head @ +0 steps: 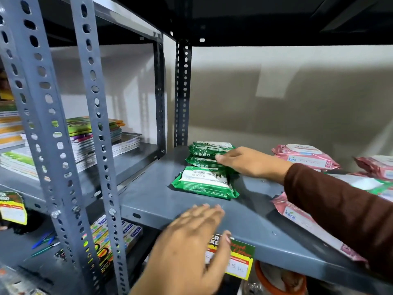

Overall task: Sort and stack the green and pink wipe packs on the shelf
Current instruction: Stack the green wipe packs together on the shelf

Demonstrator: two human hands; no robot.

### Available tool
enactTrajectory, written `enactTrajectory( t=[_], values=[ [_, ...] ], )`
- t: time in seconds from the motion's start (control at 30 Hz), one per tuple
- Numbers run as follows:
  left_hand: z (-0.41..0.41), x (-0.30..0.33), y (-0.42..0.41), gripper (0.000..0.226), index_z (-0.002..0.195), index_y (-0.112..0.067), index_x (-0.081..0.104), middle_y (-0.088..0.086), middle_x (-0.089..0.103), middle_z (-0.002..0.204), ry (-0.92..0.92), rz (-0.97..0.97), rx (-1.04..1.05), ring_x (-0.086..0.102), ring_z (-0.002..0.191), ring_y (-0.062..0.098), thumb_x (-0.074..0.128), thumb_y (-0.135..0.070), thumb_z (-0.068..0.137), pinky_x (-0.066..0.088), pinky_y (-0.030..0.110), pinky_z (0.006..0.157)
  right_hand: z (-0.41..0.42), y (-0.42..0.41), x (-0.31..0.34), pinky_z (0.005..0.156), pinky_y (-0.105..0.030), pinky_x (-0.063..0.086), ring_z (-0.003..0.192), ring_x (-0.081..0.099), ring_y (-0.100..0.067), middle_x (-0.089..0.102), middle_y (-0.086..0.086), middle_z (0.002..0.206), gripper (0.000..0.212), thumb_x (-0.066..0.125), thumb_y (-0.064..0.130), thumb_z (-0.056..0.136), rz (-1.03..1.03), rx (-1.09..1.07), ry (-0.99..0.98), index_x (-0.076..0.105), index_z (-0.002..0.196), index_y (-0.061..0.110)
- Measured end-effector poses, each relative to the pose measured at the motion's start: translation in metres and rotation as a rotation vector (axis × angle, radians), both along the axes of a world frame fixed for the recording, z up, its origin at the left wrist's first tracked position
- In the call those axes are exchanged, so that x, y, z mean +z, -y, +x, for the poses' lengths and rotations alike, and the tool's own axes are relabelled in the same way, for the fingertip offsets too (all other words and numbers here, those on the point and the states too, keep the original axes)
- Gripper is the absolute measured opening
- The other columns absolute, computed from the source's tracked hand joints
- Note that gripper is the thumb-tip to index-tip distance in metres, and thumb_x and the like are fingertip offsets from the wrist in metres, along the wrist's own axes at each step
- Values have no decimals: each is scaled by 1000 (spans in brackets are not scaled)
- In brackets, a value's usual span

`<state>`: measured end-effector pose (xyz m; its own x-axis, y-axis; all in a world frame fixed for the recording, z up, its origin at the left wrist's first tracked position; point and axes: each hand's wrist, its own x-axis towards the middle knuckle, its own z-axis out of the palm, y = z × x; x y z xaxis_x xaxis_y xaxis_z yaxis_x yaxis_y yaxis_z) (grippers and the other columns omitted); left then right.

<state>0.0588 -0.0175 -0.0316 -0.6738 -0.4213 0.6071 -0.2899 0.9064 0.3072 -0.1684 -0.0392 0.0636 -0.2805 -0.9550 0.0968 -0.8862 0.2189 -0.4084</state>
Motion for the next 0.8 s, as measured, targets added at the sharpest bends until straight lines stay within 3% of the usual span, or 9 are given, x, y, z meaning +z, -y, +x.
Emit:
enactTrajectory(
  t=[0.1, 0.2, 0.27, 0.33, 0.5, 0.57, 0.63, 0.7, 0.8],
  values=[
    [13, 17, 24, 72, 140, -31, 43, -19, 41, 145, 83, 15, 147, 21, 124, -12, 12, -63, 83, -2, 3, 99, -16, -11, 0, 105, -32, 44, 112, 63, -16, 71, -5, 121, 30, 53, 18, 98, -11, 39, 77, 69, 119, 6],
    [25, 18, 41, 91, 143, -34, 36, -22, 33, 148, 143, 4, 175, 16, 123, -14, -4, -77, 73, -1, 4, 98, -12, -23, -2, 106, -22, 39, 119, 59, -13, 67, -2, 130, 37, 51, 1, 94, 34, 100, 29, 66, 126, 9],
    [30, 13, 42, 100, 144, -33, 33, -23, 28, 148, 209, -1, 165, 12, 126, -12, -12, -79, 68, 2, 8, 104, -5, -31, -4, 100, -20, 40, 120, 58, -12, 65, 1, 132, 45, 50, -1, 90, 29, 116, -92, 64, 129, 15],
    [33, 4, 44, 87, 139, -24, 46, -13, 42, 145, 301, -44, 158, 27, 129, -3, 3, -73, 82, 14, 16, 112, 7, -41, -5, 97, -24, 45, 116, 62, -17, 69, -1, 128, 47, 50, 2, 86, 11, 97, -199, 66, 127, 18],
    [34, -2, 47, 73, 129, -18, 59, -6, 57, 133, 323, -73, 170, 50, 123, 9, 18, -64, 90, 27, 24, 108, 45, -52, -5, 78, -41, 56, 94, 67, -34, 74, -18, 95, 32, 50, 14, 75, 36, 34, -420, 70, 99, 5],
    [34, -3, 47, 73, 130, -19, 57, -7, 56, 135, 307, -77, 167, 48, 126, 8, 18, -65, 89, 35, 34, 105, 59, -52, 0, 76, -40, 58, 92, 70, -30, 75, -17, 92, 30, 55, 14, 74, 43, 82, -432, 72, 96, 5],
    [36, -3, 46, 76, 133, -20, 55, -8, 53, 138, 272, -50, 153, 41, 129, 6, 17, -68, 88, 23, 25, 111, 62, -47, 10, 76, -31, 57, 86, 71, -18, 78, -5, 90, 23, 65, 14, 75, 74, 133, -391, 77, 95, 13],
    [36, -2, 46, 82, 136, -23, 50, -11, 46, 142, 207, -56, 126, 34, 132, 2, 11, -73, 84, 14, 20, 114, 55, -36, 23, 82, -27, 52, 91, 67, -11, 76, 4, 101, 36, 76, 12, 72, 122, 213, -367, 75, 107, 24],
    [36, -4, 48, 86, 140, -27, 43, -16, 36, 146, 178, -67, 115, 23, 135, -3, 6, -76, 80, 5, 15, 114, 35, -7, 28, 108, -34, 39, 126, 48, -16, 53, 2, 138, 87, 82, 6, 64, 214, 385, -432, 50, 139, 35]
  ],
)
